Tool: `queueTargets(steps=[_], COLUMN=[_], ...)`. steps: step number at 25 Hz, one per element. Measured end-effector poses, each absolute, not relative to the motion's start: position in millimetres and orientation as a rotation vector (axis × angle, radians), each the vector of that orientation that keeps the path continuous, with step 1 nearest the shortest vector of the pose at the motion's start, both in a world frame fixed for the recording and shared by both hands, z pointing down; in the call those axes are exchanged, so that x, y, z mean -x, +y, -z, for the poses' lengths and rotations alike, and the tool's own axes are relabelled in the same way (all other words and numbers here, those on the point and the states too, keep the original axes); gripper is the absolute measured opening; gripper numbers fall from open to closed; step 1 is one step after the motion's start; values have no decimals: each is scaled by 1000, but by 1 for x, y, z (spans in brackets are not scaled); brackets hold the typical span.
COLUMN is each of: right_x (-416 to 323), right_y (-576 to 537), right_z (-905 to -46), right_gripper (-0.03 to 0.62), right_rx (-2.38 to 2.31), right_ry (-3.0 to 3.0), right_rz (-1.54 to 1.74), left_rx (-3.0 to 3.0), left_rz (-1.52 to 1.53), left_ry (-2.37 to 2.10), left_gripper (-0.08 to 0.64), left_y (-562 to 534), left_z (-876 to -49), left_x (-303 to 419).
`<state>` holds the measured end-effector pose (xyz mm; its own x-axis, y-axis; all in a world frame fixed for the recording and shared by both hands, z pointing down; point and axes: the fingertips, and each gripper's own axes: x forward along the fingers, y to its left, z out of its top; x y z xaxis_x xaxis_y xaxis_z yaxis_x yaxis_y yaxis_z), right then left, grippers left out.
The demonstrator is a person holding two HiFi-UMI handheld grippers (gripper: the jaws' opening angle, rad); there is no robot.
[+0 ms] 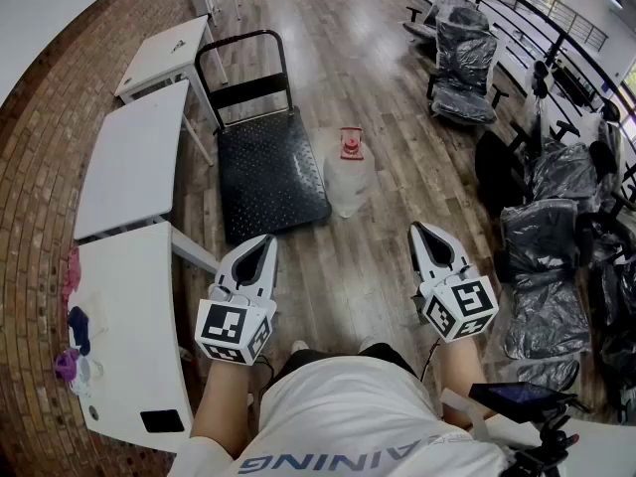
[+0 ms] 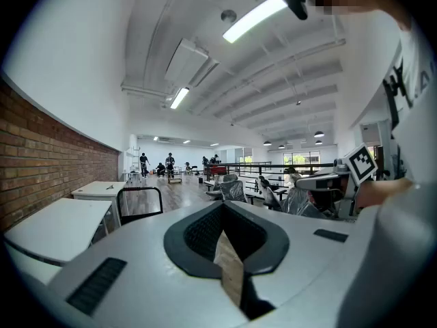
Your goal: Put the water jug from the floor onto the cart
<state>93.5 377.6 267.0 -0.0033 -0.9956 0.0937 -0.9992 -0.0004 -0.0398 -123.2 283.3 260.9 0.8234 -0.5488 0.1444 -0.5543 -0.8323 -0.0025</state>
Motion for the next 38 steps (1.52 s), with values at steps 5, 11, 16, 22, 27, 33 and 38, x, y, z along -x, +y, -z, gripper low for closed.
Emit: queueTargets(steps=[5,11,16,22,27,33,38], right_x=[-123,-145,-154,-157,-174,-190,-190], right_y=[391,400,398,385,371,337,292], right_z=[-274,-287,-296,-302,-310,-313,-314], right_gripper=[3,3,3,3,3,3,3], right_rx=[-2161,-2108,-2080,-2053,-2078,-2099,-2089], right_ry=[-2219,-2283,-2326,-2326,-2259,-2186,-2152], right_rz=[-164,-205,-244,-260,-265,-275,-278], left_rx=[-2954,-2926,-2926,-2909,-2891,-2888,-2878], left_rz=[-236,-289,-327,-286,-259,-230,-224], left_ry=[-926,-981,-1008,-1050,-1025,-967,-926], left_gripper=[2,2,2,2,2,2,2], left_y=[301,321,329,315,283,233,183], left_z=[-262,-269,-268,-270,-279,-284,-292], left_x=[95,74,65,64,51,32,24])
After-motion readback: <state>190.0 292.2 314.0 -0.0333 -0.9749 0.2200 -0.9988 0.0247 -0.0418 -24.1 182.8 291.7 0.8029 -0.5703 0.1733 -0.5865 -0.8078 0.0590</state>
